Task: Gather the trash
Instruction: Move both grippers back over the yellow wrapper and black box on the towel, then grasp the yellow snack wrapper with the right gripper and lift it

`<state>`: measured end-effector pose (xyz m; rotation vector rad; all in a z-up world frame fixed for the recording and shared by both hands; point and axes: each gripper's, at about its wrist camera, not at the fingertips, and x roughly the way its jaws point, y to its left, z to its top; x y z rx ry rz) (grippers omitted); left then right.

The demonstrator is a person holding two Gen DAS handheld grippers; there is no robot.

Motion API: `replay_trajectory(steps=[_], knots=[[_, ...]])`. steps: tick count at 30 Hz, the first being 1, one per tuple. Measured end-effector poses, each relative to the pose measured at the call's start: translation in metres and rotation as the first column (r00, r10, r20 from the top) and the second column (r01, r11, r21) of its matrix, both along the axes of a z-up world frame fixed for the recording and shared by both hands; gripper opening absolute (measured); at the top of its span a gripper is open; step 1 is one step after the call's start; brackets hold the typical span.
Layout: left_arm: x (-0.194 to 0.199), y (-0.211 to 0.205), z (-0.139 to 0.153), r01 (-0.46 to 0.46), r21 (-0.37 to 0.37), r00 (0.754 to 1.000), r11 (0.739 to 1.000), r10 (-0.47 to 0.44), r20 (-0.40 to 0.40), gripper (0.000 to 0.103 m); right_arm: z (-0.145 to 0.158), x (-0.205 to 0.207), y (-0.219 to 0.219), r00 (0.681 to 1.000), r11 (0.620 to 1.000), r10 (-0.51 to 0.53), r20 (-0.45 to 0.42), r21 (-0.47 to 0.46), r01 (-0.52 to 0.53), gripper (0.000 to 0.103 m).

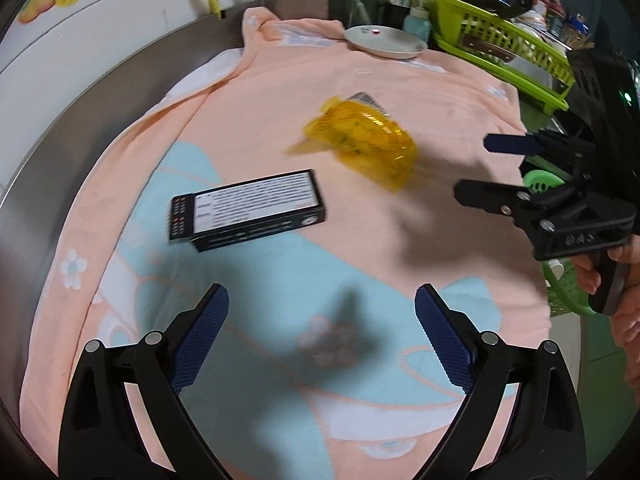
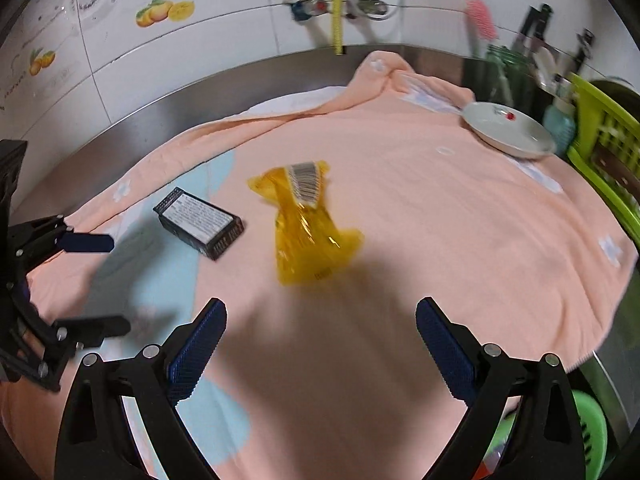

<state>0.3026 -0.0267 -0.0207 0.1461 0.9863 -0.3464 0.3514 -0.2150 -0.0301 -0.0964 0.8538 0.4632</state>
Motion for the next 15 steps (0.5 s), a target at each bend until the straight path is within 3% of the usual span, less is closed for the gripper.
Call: replay_trajectory(steps=[15], knots=[[0.015,0.032,-0.012,-0.058,-0.007,0.998,0.998,0.058,-0.010,0.093,-0.011,0.059,0.042,0.999,0.999,0.033,-0.029,-0.035,-0.034,0.090]])
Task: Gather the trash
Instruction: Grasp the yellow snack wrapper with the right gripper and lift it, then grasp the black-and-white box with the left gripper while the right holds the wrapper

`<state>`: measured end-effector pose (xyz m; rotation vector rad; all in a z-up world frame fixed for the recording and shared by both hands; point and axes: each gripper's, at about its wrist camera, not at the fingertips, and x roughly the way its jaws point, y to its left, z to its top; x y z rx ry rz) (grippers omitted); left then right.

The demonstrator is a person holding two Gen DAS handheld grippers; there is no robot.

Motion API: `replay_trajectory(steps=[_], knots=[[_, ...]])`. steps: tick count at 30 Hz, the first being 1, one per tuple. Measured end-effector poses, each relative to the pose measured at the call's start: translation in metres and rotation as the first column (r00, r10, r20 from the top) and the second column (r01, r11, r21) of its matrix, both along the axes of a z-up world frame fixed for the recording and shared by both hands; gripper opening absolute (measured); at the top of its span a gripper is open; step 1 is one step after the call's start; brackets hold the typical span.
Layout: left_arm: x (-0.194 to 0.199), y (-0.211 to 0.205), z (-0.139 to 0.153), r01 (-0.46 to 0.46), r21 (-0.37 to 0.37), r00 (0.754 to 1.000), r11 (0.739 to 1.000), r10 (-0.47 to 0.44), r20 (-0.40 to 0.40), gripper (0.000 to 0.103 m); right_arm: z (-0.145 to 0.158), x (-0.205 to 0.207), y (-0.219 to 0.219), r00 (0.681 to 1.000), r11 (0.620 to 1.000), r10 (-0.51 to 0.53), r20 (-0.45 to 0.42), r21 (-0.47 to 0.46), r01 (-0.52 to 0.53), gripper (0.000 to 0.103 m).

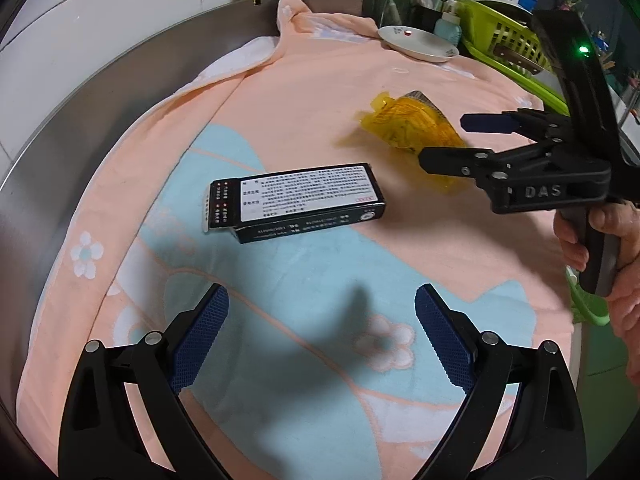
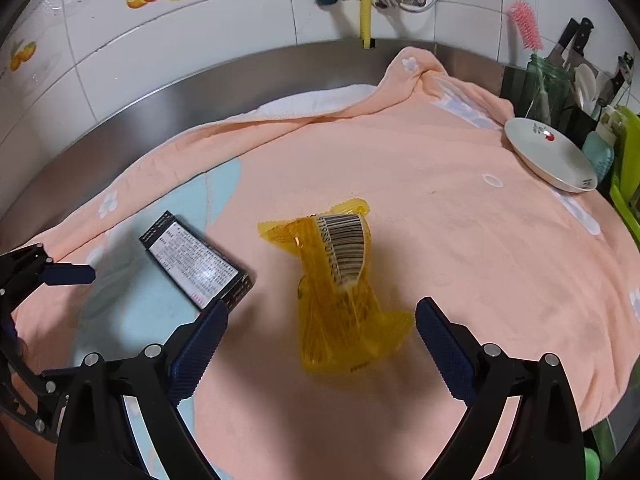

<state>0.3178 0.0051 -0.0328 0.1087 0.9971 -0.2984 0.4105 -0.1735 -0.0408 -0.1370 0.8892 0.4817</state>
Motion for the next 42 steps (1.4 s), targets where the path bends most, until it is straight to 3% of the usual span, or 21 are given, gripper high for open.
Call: replay_trajectory(steps=[10,12,20,31,38,42], knots=[[0.017,-0.009,0.005,0.090,0.081,0.994,0.993,-0.094,0.047,0.093,-0.016,0.022,0.003,0.999,1.000,-0.003,-0.053,-0.007,0.003,0.073],[0.021,-0.011,0.008,0.126,0.100,0.990,0.987,-0.132,0.057,0.093,-0.018,0.023,0.003,0.998,1.000,-0.003,-0.059,-0.016,0.002,0.064],[0.044,-0.021,0.012,0.316,0.161,0.942,0.935,-0.329,0.060,0.093,-0.019,0.022,0.000,0.997,1.000,-0.002,-0.071,-0.030,0.000,0.048],[0.082,-0.032,-0.006,0.538,0.226,0.836,0.812,-0.548,-0.022,0.093,-0.006,0.000,-0.014,0.998,1.000,-0.007,-0.063,-0.027,0.006,0.045],[0.097,-0.031,-0.019,0.588,0.135,0.809,0.797,-0.582,-0.086,0.093,0.004,-0.019,-0.031,0.998,1.000,-0.019,-0.052,-0.004,0.018,0.045],[0.093,-0.035,-0.027,0.602,0.139,0.799,0.787,-0.592,-0.109,0.092,0.005,-0.028,-0.038,0.999,1.000,-0.018,-0.048,-0.002,0.018,0.045]])
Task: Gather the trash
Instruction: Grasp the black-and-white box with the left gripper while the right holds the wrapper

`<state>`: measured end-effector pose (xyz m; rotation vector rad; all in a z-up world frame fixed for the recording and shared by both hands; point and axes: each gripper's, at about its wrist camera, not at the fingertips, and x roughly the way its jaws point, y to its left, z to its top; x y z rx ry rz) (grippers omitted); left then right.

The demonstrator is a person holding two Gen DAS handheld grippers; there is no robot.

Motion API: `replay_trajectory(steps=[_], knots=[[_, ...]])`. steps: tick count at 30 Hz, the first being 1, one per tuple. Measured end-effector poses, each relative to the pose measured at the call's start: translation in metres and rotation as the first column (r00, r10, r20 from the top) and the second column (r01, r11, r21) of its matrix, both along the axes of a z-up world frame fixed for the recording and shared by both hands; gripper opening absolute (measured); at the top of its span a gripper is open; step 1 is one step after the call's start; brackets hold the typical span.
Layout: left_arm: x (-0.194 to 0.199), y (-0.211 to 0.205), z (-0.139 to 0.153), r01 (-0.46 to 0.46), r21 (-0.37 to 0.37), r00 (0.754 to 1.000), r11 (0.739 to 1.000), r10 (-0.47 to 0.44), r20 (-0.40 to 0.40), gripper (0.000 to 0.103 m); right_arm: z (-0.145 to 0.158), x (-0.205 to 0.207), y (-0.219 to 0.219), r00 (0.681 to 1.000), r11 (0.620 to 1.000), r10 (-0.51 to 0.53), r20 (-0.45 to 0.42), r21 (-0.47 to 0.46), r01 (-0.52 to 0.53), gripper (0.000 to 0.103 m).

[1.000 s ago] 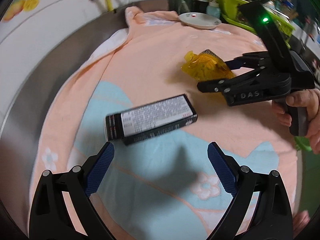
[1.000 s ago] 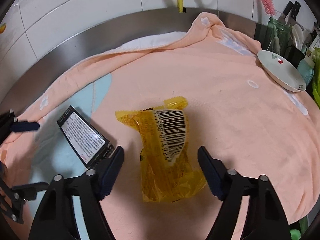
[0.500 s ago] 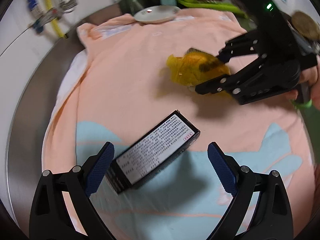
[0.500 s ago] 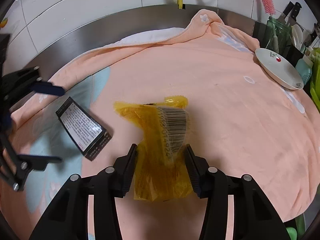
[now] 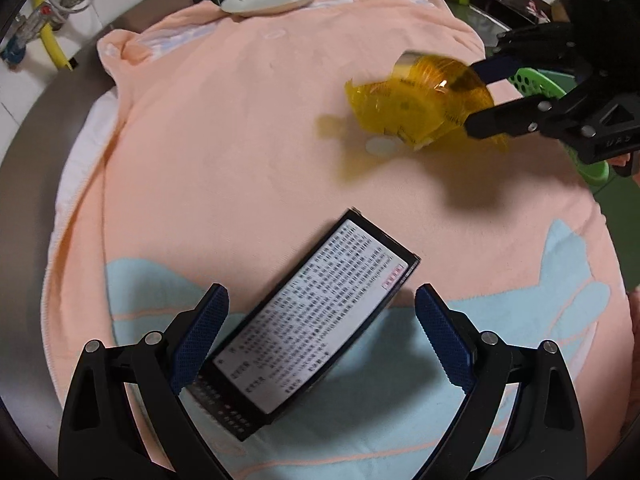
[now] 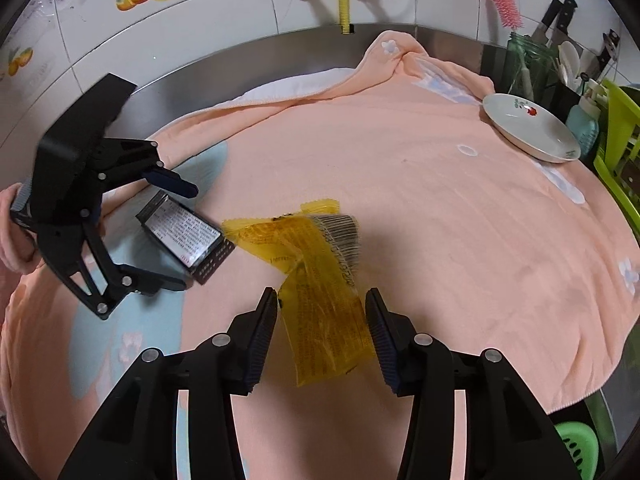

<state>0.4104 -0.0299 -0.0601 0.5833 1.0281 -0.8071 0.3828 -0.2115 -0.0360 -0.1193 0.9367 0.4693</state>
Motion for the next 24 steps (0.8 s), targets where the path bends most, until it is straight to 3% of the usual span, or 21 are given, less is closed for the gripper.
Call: replay_trajectory(steps=[3,7,13,17,24], knots=[[-0.001,0.000,-0.003,-0.015,0.007,1.000,1.000,0.015,-0.008,0.091,-0.004,-0.003,-0.002,1.000,1.000,-0.001,-0.011,0.004,0.001,0.045],[-0.004,0.002,-0.001,-0.019,-0.003,1.000,1.000,0.019,-0.008,0.078,-0.006,-0.001,-0.001,1.000,1.000,0.008,-0.018,0.013,-0.008,0.045],[-0.007,0.005,0.001,-0.012,0.000,1.000,1.000,0.012,0.003,0.070,-0.010,0.012,0.009,0.999,1.000,0.030,-0.022,-0.001,-0.030,0.045],[-0.008,0.007,0.002,-0.021,-0.013,1.000,1.000,0.021,0.008,0.066,-0.017,0.020,0.013,1.000,1.000,0.019,-0.021,-0.017,-0.019,0.060],[-0.013,0.009,0.003,-0.071,-0.033,0.997,0.997,0.072,0.024,0.062,-0.031,0.033,0.015,0.997,1.000,0.010,-0.073,0.020,-0.009,0.064]])
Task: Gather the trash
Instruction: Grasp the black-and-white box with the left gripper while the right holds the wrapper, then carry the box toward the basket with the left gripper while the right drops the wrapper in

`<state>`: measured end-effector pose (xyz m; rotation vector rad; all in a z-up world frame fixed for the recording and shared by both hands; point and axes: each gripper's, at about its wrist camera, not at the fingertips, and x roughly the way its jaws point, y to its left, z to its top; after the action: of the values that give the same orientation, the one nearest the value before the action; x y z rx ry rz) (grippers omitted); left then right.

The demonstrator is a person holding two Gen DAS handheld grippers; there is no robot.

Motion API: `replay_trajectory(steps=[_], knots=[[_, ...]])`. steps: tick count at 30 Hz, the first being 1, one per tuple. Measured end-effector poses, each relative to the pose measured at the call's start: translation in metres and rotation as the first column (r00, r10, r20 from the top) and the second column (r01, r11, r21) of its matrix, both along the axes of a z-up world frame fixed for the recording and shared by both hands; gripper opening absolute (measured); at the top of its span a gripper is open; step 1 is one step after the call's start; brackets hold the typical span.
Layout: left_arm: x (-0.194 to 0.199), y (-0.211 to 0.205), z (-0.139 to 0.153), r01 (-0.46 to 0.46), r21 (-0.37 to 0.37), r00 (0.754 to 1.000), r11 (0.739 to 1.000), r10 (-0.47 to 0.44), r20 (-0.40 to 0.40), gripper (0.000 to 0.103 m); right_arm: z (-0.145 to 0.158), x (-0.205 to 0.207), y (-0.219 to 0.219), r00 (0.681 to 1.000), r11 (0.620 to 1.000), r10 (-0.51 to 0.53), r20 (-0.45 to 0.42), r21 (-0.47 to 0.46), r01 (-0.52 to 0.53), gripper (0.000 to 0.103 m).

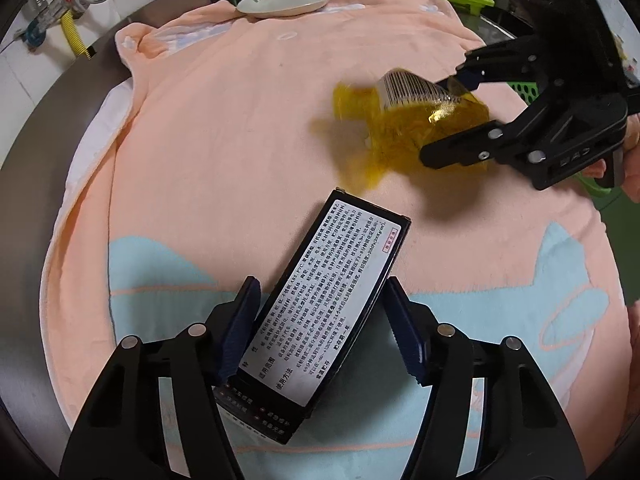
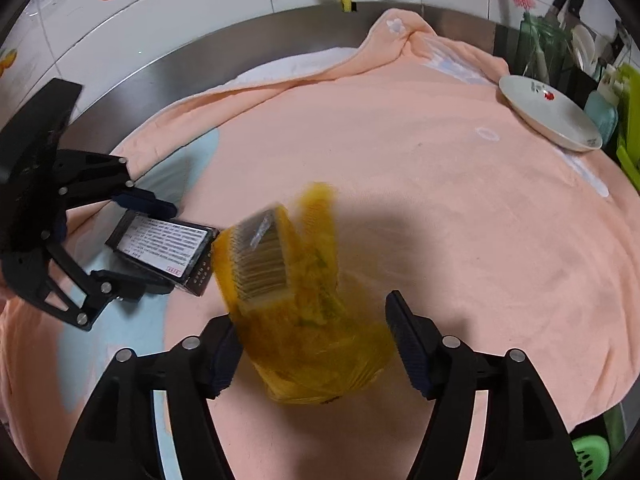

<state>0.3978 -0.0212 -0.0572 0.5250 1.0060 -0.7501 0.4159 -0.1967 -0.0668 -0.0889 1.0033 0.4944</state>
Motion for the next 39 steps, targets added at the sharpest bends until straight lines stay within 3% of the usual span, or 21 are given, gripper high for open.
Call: replay_trajectory(steps=[1,6,15,25,32,39], knots=[[0.000,-0.001,0.000,-0.008,-0.001,1.000,1.000,0.008,0.002,0.061,-0.001,0.000,0.000,1.000,1.000,-0.003,0.002,0.003,0.003,0.064],[-0.001,-0.001,0.000,-0.066,-0.013,0.998,0.998,0.067,0.011,0.058,0.003,-0.006,-0.002,1.000,0.999,0.000,0.008,0.037,0.000,0.045],[-0.014,-0.002,0.005,-0.167,-0.038,0.986,0.985,0.168,0.018,0.051,0.018,-0.042,-0.020,0.998,0.996,-0.040,0.049,0.087,0.035,0.043],[-0.049,-0.023,0.018,-0.216,-0.071,0.976,0.974,0.217,0.017,0.049,0.042,-0.110,-0.085,0.986,0.988,-0.133,0.100,0.091,0.124,0.043],[-0.082,-0.064,0.033,-0.191,-0.105,0.981,0.976,0.193,0.012,0.049,0.038,-0.156,-0.154,0.963,0.968,-0.251,0.103,0.042,0.247,0.043],[-0.119,-0.133,0.046,-0.089,-0.140,0.995,0.986,0.093,0.023,0.049,0.017,-0.194,-0.228,0.916,0.917,-0.393,0.082,-0.040,0.397,0.043]])
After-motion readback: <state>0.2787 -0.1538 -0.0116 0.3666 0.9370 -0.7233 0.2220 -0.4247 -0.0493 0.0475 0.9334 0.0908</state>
